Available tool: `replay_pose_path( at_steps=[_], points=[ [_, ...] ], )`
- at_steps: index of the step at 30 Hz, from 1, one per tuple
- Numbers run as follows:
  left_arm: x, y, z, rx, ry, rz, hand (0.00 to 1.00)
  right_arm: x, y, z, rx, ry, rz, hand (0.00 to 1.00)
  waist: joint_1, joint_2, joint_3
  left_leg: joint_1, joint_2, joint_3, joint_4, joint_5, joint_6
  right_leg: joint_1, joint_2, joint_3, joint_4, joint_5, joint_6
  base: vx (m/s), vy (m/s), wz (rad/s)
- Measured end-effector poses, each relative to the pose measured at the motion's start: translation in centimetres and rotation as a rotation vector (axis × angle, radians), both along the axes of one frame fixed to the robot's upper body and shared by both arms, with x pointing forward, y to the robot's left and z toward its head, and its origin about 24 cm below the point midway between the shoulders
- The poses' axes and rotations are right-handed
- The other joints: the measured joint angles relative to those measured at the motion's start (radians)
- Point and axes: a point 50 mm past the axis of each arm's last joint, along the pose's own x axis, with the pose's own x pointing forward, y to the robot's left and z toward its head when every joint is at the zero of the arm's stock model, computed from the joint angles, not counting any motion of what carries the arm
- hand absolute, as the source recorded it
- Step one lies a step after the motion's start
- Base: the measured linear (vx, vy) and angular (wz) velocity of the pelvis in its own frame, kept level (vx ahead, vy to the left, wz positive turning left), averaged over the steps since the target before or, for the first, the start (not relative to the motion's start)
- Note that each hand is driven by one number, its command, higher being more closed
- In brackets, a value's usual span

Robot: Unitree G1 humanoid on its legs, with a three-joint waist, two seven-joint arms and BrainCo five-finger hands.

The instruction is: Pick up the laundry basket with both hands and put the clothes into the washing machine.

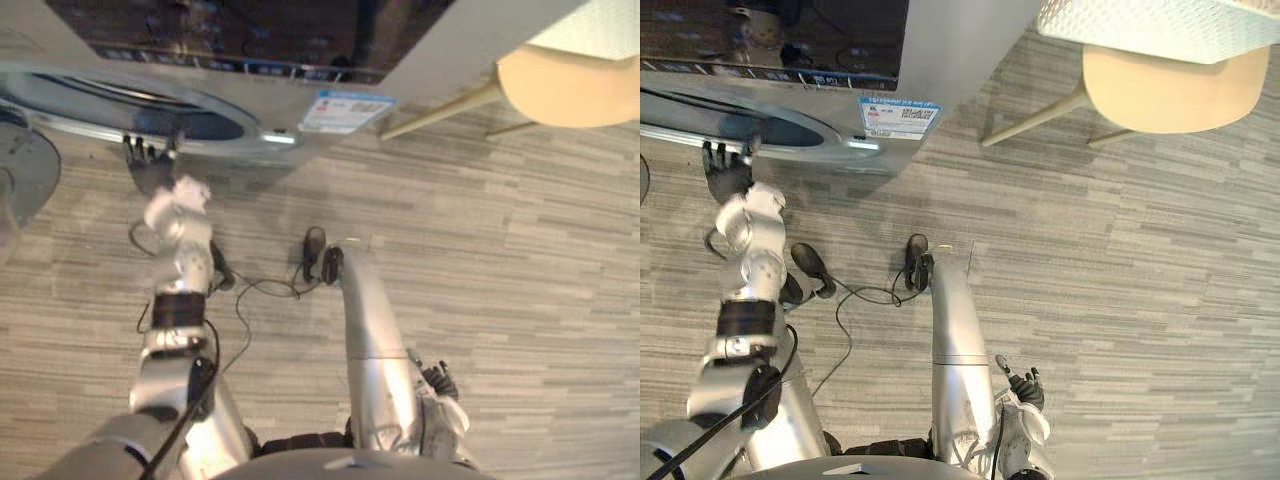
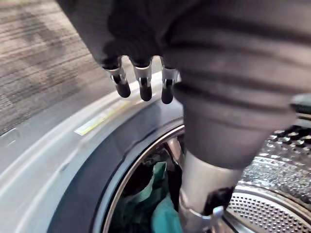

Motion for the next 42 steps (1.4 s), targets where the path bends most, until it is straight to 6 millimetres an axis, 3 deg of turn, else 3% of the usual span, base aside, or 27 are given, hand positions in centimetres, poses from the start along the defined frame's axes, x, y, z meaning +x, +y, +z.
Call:
replay_pose_path(
  at_steps=[7,11,13,19,24,28,34,36,37,38,39,42],
  points=[
    [-3.5,-2.1,-6.2,0.08,0.172,-0.027,0.0,-0.5,0.0,-0.5,-0.009,0.043,-0.005,0.0,0.033,0.006,-0.013,0.19,-0.01,-0.002,-0.068,0.003,-0.018,0.2,0.001,-0.021,-0.063,-0.015,-0.008,0.0,-0.05,0.09],
    [-6.5,-3.3,-11.2,0.113,0.317,-0.138,0.0,-1.6,-0.3,-1.4,-0.023,0.129,0.002,0.0,0.053,0.021,-0.058,0.372,-0.043,0.004,-0.194,0.03,-0.033,0.395,-0.004,-0.046,-0.177,-0.01,-0.003,0.07,-0.045,0.21],
    [-7.6,-3.5,-12.5,0.144,0.361,-0.176,0.0,-2.0,-0.4,-1.7,-0.024,0.147,0.006,0.0,0.06,0.023,-0.062,0.464,-0.062,0.014,-0.258,0.041,-0.039,0.484,-0.007,-0.051,-0.234,0.004,0.012,0.1,-0.021,0.21],
    [-13.5,-3.5,-20.2,0.156,0.652,-0.33,0.0,-5.4,-0.5,-3.3,-0.023,0.283,0.02,0.0,0.072,0.069,-0.224,0.799,-0.123,0.103,-0.63,0.155,-0.049,0.794,-0.002,-0.073,-0.565,0.093,0.046,0.18,0.012,0.1],
    [-18.9,-3.4,-27.0,0.12,1.02,-0.458,0.0,-7.1,-0.7,-4.1,-0.004,0.362,0.035,0.0,0.069,0.113,-0.385,1.051,-0.201,0.172,-1.017,0.312,-0.053,0.987,0.008,-0.076,-0.843,0.189,0.067,0.22,0.025,-0.03],
    [-21.1,-3.4,-29.3,0.111,1.181,-0.529,0.0,-7.1,-0.8,-4.8,0.028,0.41,0.039,0.0,0.064,0.133,-0.421,1.121,-0.218,0.166,-1.105,0.351,-0.058,1.075,0.021,-0.088,-0.956,0.231,0.067,0.14,0.036,0.04],
    [-21.7,-3.4,-29.7,0.219,1.231,-0.619,0.0,-5.8,-1.0,-4.7,0.015,0.402,0.091,0.0,0.071,0.138,-0.414,1.107,-0.238,0.101,-1.053,0.352,-0.057,1.136,0.011,-0.14,-0.99,0.242,0.073,0.05,0.021,0.3],
    [-21.6,-3.5,-29.6,0.248,1.228,-0.645,0.0,-4.4,-1.2,-4.3,-0.01,0.379,0.127,0.0,0.062,0.158,-0.401,1.078,-0.233,0.067,-1.045,0.362,-0.057,1.132,0.004,-0.185,-0.984,0.247,0.063,-0.06,0.0,0.41],
    [-21.5,-3.5,-29.6,0.252,1.226,-0.651,0.0,-4.0,-0.9,-4.3,-0.002,0.365,0.135,0.0,0.06,0.159,-0.393,1.07,-0.23,0.07,-1.006,0.332,-0.049,1.13,-0.003,-0.197,-0.984,0.249,0.057,-0.08,0.029,0.32],
    [-20.9,-3.5,-29.4,0.257,1.207,-0.651,0.0,-3.4,-0.8,-4.2,0.006,0.355,0.143,0.0,0.065,0.148,-0.373,1.045,-0.207,0.099,-0.82,0.217,-0.037,1.134,-0.018,-0.212,-0.966,0.25,0.054,-0.1,0.045,0.19],
    [-21.1,-3.5,-29.5,0.252,1.211,-0.659,0.0,-3.5,-0.8,-4.2,0.005,0.354,0.142,0.0,0.067,0.149,-0.373,1.057,-0.204,0.114,-0.709,0.157,-0.041,1.148,-0.027,-0.213,-0.965,0.251,0.056,-0.12,0.085,0.26],
    [-22.1,-3.6,-30.0,0.252,1.246,-0.692,0.0,-4.4,-1.1,-4.4,0.005,0.372,0.138,0.0,0.039,0.156,-0.377,1.171,-0.19,0.115,-0.673,0.041,-0.051,1.182,-0.047,-0.25,-0.985,0.264,0.072,-0.13,0.195,0.43]
  ],
)
